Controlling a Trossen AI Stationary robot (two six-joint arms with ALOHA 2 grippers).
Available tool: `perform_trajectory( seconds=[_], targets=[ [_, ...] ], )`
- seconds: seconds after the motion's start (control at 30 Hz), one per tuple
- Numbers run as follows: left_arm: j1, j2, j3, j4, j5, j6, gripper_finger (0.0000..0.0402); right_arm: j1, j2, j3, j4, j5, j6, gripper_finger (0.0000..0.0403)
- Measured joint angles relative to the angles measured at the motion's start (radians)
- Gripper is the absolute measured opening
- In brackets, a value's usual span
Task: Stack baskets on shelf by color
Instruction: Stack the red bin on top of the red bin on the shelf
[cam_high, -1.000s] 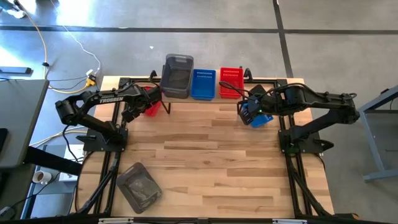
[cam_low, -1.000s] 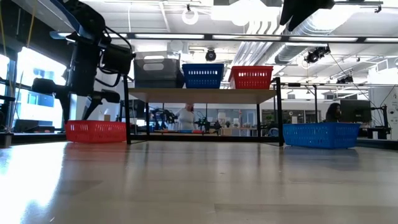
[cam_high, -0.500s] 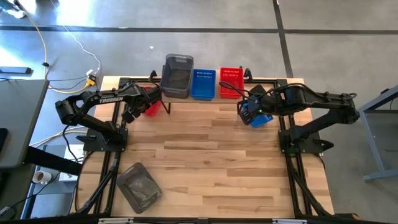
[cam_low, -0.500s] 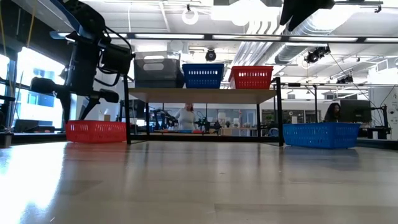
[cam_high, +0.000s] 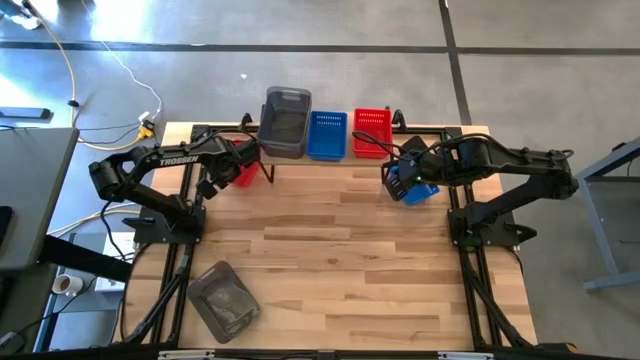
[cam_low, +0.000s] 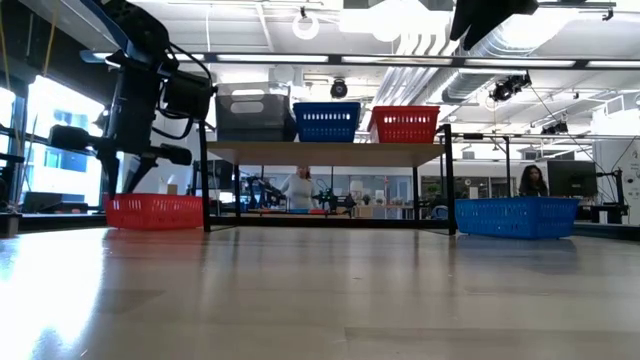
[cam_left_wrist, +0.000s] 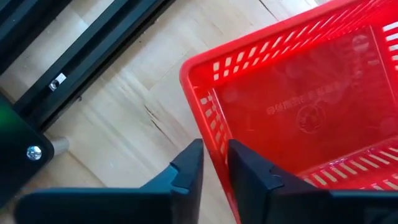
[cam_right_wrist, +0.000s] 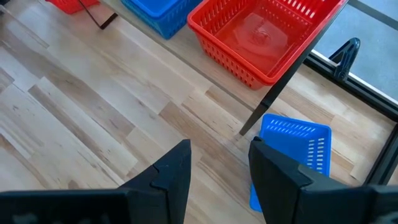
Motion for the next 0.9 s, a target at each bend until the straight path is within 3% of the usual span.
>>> perform_trajectory(
  seconds=[0.2, 0.53, 0.9],
  targets=[
    [0.0, 0.0, 0.0, 0.0, -0.003, 0.0, 0.0009, 0.0, 0.0, 0.0, 0.0, -0.001, 0.0, 0.0145],
    [0.0, -0.03, -0.004, -0.008, -0.05, -0.002, 0.0005, 0.0, 0.0, 0.0, 0.0, -0.002, -0.007, 0.0145],
    [0.006, -0.147, -0.004, -0.033, -0.123, -0.049, 0.0006, 0.0, 0.0, 0.0, 0.0, -0.005, -0.007, 0.0145]
  ],
)
